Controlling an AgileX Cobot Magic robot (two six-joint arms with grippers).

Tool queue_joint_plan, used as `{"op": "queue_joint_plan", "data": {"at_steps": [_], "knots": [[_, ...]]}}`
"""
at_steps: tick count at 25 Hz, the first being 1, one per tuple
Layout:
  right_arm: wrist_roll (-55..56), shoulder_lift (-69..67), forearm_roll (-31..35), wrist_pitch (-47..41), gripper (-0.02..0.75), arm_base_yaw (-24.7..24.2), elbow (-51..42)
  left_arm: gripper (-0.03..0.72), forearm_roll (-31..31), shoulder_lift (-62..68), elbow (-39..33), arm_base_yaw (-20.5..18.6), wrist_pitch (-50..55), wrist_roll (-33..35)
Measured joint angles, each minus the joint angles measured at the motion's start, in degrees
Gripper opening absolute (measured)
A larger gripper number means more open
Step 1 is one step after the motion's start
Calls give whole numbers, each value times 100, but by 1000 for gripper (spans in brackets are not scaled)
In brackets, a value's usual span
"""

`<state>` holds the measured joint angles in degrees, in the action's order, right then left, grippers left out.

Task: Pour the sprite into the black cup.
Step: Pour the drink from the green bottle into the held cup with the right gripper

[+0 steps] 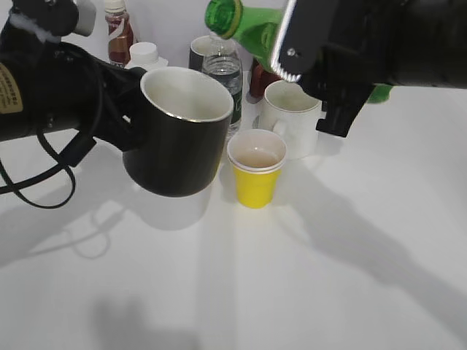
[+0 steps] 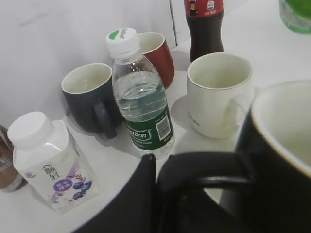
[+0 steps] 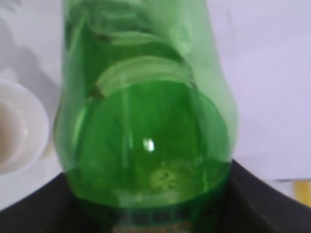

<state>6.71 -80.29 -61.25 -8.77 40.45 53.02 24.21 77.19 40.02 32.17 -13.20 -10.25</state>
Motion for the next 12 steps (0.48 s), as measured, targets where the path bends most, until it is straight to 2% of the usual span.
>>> {"op": "queue_joint_plan", "data": {"at_steps": [12], "knots": [[-35,0,-1843,-186,418,147,38,40,-190,0,0,195,18,0]]}}
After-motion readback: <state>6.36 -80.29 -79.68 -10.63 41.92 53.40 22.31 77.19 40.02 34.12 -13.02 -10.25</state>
